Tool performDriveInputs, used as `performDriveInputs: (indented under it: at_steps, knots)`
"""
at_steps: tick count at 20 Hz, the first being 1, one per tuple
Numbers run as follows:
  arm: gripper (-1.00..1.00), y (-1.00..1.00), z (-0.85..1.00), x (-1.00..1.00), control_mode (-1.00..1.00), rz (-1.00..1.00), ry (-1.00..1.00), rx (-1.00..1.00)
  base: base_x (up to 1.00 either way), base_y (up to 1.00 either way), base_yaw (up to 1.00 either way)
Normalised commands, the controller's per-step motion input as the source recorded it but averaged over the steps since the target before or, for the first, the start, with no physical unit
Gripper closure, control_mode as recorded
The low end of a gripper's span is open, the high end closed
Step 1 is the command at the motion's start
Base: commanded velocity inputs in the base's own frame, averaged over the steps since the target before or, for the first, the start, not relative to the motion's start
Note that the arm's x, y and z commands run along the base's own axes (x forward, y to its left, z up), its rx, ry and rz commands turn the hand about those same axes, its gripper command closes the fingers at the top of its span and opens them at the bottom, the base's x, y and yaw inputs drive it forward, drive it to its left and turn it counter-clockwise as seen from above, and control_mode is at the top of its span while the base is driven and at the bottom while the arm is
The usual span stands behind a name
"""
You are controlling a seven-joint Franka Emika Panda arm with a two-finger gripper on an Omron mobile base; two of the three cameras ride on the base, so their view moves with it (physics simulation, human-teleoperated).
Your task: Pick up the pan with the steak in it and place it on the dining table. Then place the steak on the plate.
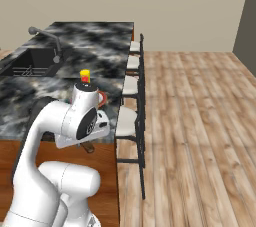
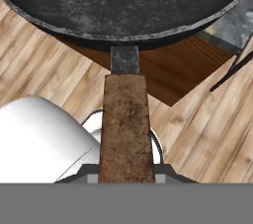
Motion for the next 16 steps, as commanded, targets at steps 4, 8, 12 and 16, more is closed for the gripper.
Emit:
performDriveInputs:
  at_steps: [4, 8, 12, 16]
  knots:
    - [1.00, 0.00, -0.38, 0.66, -1.00, 0.17, 0.10, 0.03, 0.00, 0.00, 0.00]
    - [1.00, 0.00, -0.34, 0.67, -1.00, 0.14, 0.05, 0.03, 0.00, 0.00, 0.00]
    - [1.00, 0.00, -0.31, 0.73, -1.00, 0.12, 0.04, 0.02, 0.00, 0.00, 0.00]
    - [1.00, -0.04, -0.30, 0.74, -1.00, 0.12, 0.00, 0.00, 0.00, 0.00, 0.00]
